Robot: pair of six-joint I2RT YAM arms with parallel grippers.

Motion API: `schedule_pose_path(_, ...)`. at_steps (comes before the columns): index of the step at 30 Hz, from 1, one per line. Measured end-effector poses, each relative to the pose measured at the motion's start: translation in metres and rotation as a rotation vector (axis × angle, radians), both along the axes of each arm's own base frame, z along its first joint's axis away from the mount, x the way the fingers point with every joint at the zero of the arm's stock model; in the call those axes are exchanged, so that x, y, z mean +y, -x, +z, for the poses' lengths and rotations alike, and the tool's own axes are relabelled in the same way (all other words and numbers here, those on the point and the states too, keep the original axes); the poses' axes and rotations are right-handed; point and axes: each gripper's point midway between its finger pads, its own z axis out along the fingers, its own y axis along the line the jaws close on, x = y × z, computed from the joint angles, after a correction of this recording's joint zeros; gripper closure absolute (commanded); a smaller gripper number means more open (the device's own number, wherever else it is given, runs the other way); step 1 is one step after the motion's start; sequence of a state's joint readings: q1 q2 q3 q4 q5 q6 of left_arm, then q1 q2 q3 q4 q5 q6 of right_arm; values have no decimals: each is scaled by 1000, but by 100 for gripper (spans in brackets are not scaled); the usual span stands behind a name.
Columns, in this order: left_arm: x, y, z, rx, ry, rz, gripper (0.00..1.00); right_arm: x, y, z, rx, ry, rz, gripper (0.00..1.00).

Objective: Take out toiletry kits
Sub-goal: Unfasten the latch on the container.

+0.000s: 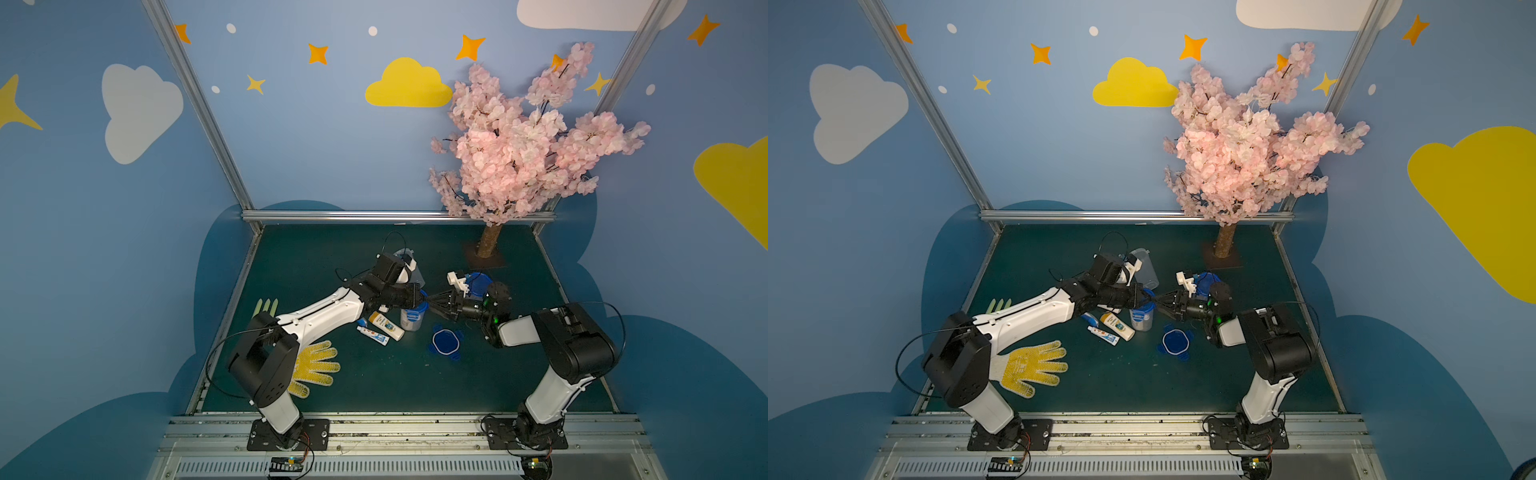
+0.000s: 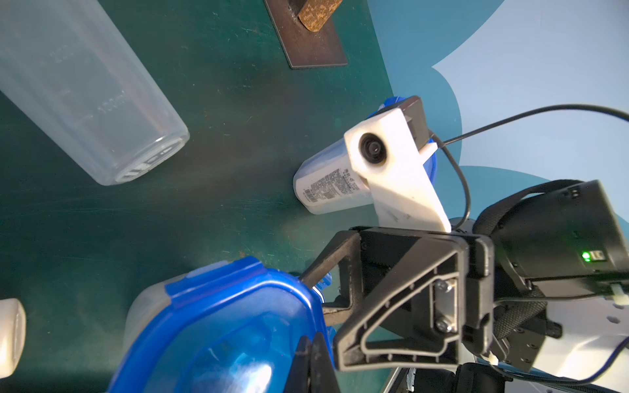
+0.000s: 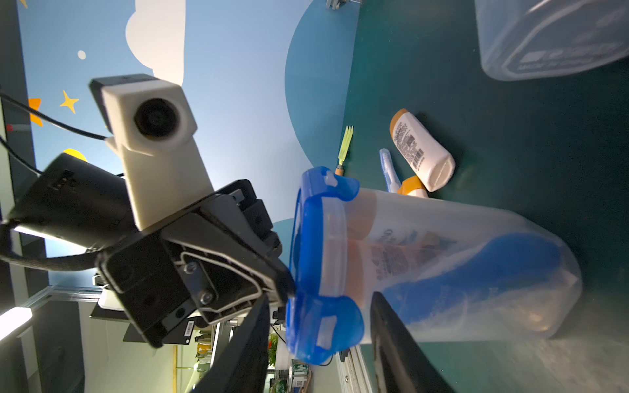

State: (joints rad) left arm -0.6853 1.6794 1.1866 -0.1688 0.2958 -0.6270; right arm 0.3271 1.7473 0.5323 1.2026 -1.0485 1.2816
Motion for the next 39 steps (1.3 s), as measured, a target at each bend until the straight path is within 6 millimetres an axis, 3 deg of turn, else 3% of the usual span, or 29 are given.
schedule_pose_path(17,0,2,-5,3,23,-6,98,-6,4,3,105,-28,-55,55)
schedule_pose_path(28,0,-8,-3,-27,43,11,98,-11,3,10,136,-35,-71,57)
schedule_pose_path(34,-8,-8,-5,-34,45,0,98,-16,6,36,33,-58,-63,58)
schedule_pose_path(39,-14,0,-6,-28,28,-14,98,-15,10,33,-10,-22,-43,59)
